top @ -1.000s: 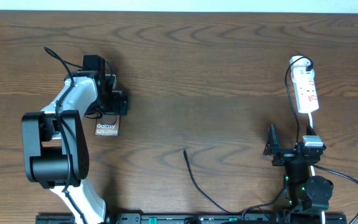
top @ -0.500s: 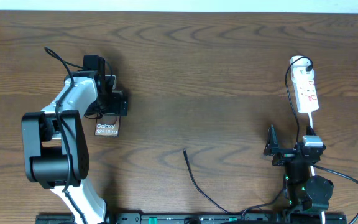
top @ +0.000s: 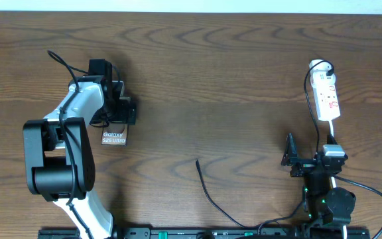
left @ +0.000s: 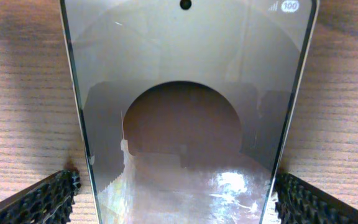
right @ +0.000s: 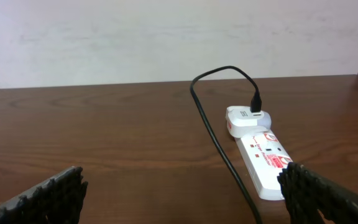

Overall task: Plug charger to phone and switch on socket
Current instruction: 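Lower the left gripper and close it on the phone's sides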

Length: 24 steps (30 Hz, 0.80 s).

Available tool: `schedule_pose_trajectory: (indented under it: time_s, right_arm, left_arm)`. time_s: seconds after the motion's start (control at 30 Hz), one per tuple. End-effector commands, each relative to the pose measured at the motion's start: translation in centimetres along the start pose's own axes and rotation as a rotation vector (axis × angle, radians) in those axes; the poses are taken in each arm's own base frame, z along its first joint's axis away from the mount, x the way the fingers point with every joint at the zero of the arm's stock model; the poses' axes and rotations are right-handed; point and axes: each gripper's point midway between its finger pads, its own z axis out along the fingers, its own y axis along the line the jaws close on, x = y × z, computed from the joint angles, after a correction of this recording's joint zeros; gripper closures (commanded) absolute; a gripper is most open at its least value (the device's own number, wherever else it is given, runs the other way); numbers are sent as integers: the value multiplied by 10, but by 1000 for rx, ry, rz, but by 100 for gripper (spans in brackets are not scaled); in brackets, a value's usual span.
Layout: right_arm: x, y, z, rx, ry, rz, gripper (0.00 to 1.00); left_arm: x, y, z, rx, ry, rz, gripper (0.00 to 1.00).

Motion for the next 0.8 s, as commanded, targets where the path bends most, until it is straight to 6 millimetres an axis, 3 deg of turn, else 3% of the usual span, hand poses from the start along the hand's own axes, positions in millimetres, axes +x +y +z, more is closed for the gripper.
schedule_pose_trajectory:
  time_s: [0.0,0.33,0.77]
  right_arm:
    - [0,1,0,-2,0,-11,1]
    - [0,1,0,-2,0,-11,1]
    - [0,1,0,-2,0,-11,1]
  left_arm:
    - [11,1,6,1,40,33,0]
    - [11,1,6,1,41,40,0]
    - [11,1,6,2,41,40,11]
